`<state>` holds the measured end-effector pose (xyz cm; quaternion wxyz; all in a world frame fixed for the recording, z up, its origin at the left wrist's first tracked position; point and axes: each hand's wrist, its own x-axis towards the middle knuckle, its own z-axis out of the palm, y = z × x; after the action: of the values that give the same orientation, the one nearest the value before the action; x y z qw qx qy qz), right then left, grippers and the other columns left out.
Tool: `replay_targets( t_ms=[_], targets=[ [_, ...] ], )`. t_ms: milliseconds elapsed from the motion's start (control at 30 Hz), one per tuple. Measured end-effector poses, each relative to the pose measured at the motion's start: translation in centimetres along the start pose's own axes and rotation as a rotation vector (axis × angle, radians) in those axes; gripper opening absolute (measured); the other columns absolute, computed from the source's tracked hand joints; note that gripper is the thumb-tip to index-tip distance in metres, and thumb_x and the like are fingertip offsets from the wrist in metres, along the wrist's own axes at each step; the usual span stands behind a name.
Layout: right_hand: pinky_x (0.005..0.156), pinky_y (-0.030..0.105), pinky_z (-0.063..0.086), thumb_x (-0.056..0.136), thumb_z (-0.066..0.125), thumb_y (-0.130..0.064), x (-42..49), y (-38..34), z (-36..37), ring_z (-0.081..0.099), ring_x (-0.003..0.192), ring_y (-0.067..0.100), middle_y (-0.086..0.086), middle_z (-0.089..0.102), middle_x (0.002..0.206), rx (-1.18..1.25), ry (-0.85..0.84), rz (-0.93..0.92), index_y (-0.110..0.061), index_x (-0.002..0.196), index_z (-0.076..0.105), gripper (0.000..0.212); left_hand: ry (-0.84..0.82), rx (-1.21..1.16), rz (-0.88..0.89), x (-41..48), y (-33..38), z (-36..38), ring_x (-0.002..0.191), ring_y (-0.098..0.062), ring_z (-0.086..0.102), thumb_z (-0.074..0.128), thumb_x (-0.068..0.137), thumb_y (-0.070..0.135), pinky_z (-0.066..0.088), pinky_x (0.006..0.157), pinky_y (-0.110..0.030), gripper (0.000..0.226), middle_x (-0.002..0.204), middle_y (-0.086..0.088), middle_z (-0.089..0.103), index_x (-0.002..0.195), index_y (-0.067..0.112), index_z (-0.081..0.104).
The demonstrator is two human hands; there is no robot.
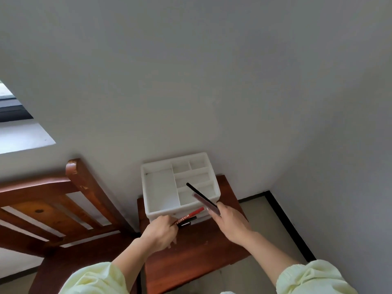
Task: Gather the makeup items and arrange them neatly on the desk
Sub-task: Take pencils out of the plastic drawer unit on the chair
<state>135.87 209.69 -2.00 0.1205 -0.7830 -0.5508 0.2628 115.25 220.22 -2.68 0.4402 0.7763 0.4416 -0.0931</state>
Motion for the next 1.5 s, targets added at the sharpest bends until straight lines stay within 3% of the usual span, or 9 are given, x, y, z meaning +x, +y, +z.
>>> replay_targets(
  t_ms=[67, 133, 200, 267, 400, 633, 967, 1167, 1500],
  targets=[
    [0.057, 0.036, 0.048, 0.1, 0.037, -0.048, -0.8, 0.4, -0.1, 0.054, 0.06, 0.016, -0.008, 0.051, 0.068, 0.039, 0.057, 0.039, -0.028, 0.083, 0.04, 0.026, -0.033, -0.118, -0.009, -0.2, 0.9, 0.1, 0.047, -0.023, 0.063, 0.035, 0.075, 0.005, 0.052, 0.053, -0.026, 0.021, 0.062, -0.008, 0.071, 0.074, 0.008, 0.056],
    [0.058, 0.043, 0.051, 0.099, 0.038, -0.051, -2.1, 0.8, 0.0, 0.058, 0.059, 0.021, -0.005, 0.055, 0.066, 0.099, 0.111, 0.12, -0.027, 0.081, 0.039, 0.03, -0.06, -0.287, -0.018, -0.2, 1.8, 0.5, 0.044, -0.027, 0.057, 0.034, 0.077, 0.002, 0.048, 0.048, -0.027, 0.016, 0.057, -0.017, 0.067, 0.071, 0.006, 0.049],
    [0.053, 0.037, 0.048, 0.099, 0.037, -0.052, -4.0, 0.9, 0.1, 0.056, 0.056, 0.021, -0.004, 0.053, 0.064, 0.128, 0.199, 0.207, -0.022, 0.086, 0.042, 0.033, -0.098, -0.416, -0.003, -0.2, 3.1, 0.8, 0.043, -0.027, 0.054, 0.035, 0.077, 0.003, 0.046, 0.046, -0.027, 0.016, 0.054, -0.021, 0.061, 0.071, 0.003, 0.049],
    [0.046, 0.019, 0.037, 0.101, 0.039, -0.045, -6.4, 0.5, 0.4, 0.047, 0.051, 0.011, -0.006, 0.047, 0.062, 0.218, 0.281, 0.296, -0.018, 0.086, 0.043, 0.031, -0.147, -0.465, 0.04, -0.6, 4.2, 1.4, 0.042, -0.023, 0.051, 0.035, 0.079, 0.001, 0.044, 0.046, -0.025, 0.019, 0.054, -0.019, 0.058, 0.074, 0.0, 0.053],
    [0.045, 0.017, 0.03, 0.102, 0.045, -0.034, -12.4, -0.8, 2.3, 0.032, 0.046, 0.004, -0.009, 0.037, 0.057, 0.502, 0.474, 0.501, -0.023, 0.072, 0.038, 0.032, -0.331, -0.529, 0.114, -1.6, 5.9, 3.1, 0.043, -0.018, 0.039, 0.034, 0.086, -0.003, 0.04, 0.046, -0.026, 0.026, 0.056, -0.014, 0.052, 0.093, -0.006, 0.059],
    [0.048, 0.028, 0.027, 0.099, 0.045, -0.043, -25.5, -1.3, 5.9, 0.036, 0.048, 0.013, -0.003, 0.04, 0.06, 0.642, 0.524, 0.874, -0.02, 0.072, 0.038, 0.036, -0.627, -0.368, 0.112, -5.8, 9.7, 11.1, 0.042, -0.011, 0.028, 0.036, 0.091, 0.002, 0.022, 0.044, -0.022, 0.021, 0.056, 0.0, 0.036, 0.094, 0.004, 0.056],
    [0.039, 0.019, 0.02, 0.096, 0.053, -0.037, -46.8, -6.8, 12.0, 0.024, 0.033, 0.008, -0.009, 0.031, 0.045, 1.089, 1.11, 1.248, -0.014, 0.074, 0.043, 0.033, -1.012, -0.066, 0.283, -21.6, 15.0, 25.3, 0.037, -0.008, 0.019, 0.034, 0.086, 0.001, 0.014, 0.04, -0.015, 0.026, 0.049, 0.004, 0.028, 0.079, 0.01, 0.057],
    [0.038, 0.016, 0.017, 0.097, 0.053, -0.034, -60.2, -12.2, 18.6, 0.023, 0.035, 0.009, -0.009, 0.03, 0.045, 1.211, 1.384, 1.357, -0.012, 0.077, 0.047, 0.03, -1.2, 0.033, 0.369, -34.8, 12.3, 33.0, 0.039, -0.009, 0.018, 0.032, 0.083, 0.002, 0.013, 0.039, -0.016, 0.024, 0.049, 0.003, 0.027, 0.081, 0.009, 0.055],
    [0.04, 0.019, 0.021, 0.098, 0.052, -0.034, -81.5, -22.6, 29.9, 0.027, 0.04, 0.011, -0.002, 0.033, 0.055, 1.205, 1.671, 1.514, -0.008, 0.082, 0.052, 0.03, -1.426, 0.206, 0.447, -58.1, 5.1, 44.6, 0.04, -0.012, 0.029, 0.031, 0.082, 0.0, 0.02, 0.038, -0.019, 0.033, 0.055, -0.006, 0.045, 0.087, 0.004, 0.064]
  ],
)
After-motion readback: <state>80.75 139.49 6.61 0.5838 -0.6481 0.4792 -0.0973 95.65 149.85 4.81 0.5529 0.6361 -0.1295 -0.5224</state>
